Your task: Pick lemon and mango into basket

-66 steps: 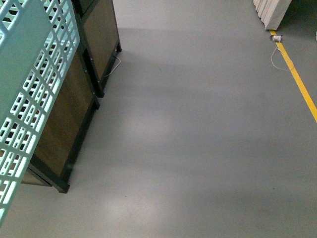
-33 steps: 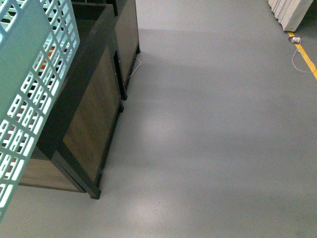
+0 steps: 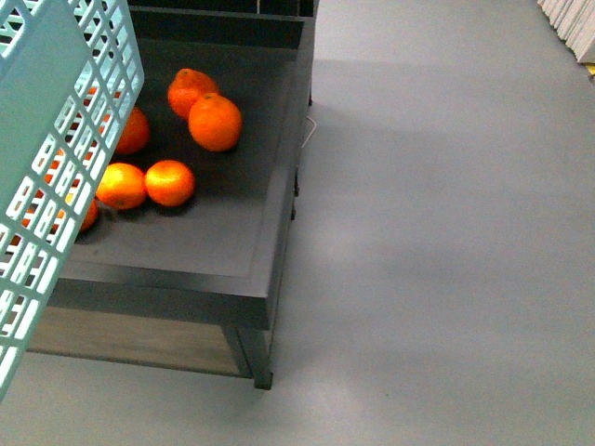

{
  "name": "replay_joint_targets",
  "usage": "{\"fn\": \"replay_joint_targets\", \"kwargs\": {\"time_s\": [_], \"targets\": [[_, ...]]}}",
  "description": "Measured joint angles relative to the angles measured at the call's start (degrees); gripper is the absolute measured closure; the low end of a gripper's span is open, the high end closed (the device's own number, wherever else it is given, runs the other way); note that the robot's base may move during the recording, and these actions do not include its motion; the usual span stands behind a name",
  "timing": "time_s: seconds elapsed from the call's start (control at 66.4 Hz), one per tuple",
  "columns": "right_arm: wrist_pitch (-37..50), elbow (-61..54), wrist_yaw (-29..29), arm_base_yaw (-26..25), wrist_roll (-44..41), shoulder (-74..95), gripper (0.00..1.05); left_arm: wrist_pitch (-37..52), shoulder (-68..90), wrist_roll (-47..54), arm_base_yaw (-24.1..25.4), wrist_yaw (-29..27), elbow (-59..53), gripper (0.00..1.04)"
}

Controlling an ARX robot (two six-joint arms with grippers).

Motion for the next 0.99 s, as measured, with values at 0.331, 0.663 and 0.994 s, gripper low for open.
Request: {"fn": "replay_joint_targets", "kwargs": {"time_s": [0.331, 0.663, 0.994], "targets": [[0.0, 0.0, 0.0, 0.0, 0.0, 0.0, 0.09, 0.0, 0.0, 0.0, 0.0, -0.1, 0.0, 0.90], [0.0, 0.0, 0.0, 0.0, 0.0, -0.1, 0.09, 0.0, 0.0, 0.0, 0.0, 0.1, 0.0, 0.90], [0.0, 0.0, 0.0, 0.0, 0.0, 0.0, 0.09, 0.0, 0.0, 0.0, 0.0, 0.0, 0.0, 0.90]]}}
